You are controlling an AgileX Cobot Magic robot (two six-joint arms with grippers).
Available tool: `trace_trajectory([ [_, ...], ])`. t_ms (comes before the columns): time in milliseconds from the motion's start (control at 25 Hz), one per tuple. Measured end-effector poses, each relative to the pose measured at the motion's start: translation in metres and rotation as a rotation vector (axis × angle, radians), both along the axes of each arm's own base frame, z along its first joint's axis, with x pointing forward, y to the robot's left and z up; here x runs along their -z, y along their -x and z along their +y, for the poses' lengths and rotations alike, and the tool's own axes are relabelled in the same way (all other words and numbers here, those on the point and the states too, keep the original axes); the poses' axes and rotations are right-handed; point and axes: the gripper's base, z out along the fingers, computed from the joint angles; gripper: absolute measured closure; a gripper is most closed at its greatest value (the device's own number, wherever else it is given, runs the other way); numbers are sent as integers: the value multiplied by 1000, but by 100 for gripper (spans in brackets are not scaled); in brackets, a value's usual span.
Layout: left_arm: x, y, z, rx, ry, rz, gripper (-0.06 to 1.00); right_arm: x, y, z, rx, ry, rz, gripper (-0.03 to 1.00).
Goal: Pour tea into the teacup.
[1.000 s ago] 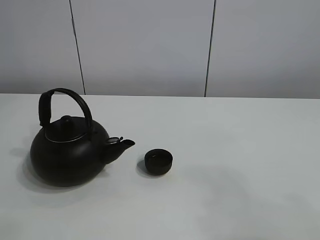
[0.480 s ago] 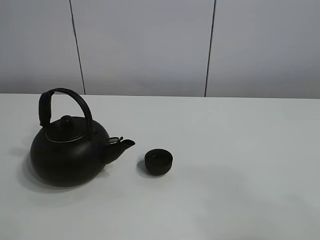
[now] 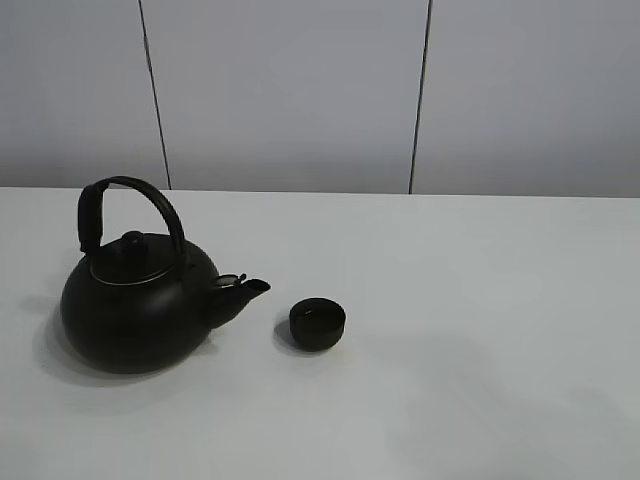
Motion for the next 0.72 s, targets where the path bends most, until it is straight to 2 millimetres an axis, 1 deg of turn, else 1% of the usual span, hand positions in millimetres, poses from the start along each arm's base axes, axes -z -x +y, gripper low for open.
trace_trajectory([
  [80, 20, 24, -2, -6, 14, 41, 25, 0, 0, 0, 0, 0, 0, 35],
  [200, 45, 53, -5, -11, 25, 54, 25, 0, 0, 0, 0, 0, 0, 35],
  [360, 75, 82, -8, -13, 41, 62, 25, 0, 0, 0, 0, 0, 0, 35],
  [400, 82, 86, -8, -11, 46, 69, 25, 0, 0, 0, 0, 0, 0, 35],
  [480, 91, 87, -9, -10, 56, 108, 25, 0, 0, 0, 0, 0, 0, 35],
  [600, 104, 84, -9, -7, 72, 181, 25, 0, 0, 0, 0, 0, 2, 35],
  [720, 120, 78, -9, -8, 81, 256, 25, 0, -1, 0, 0, 0, 7, 35],
])
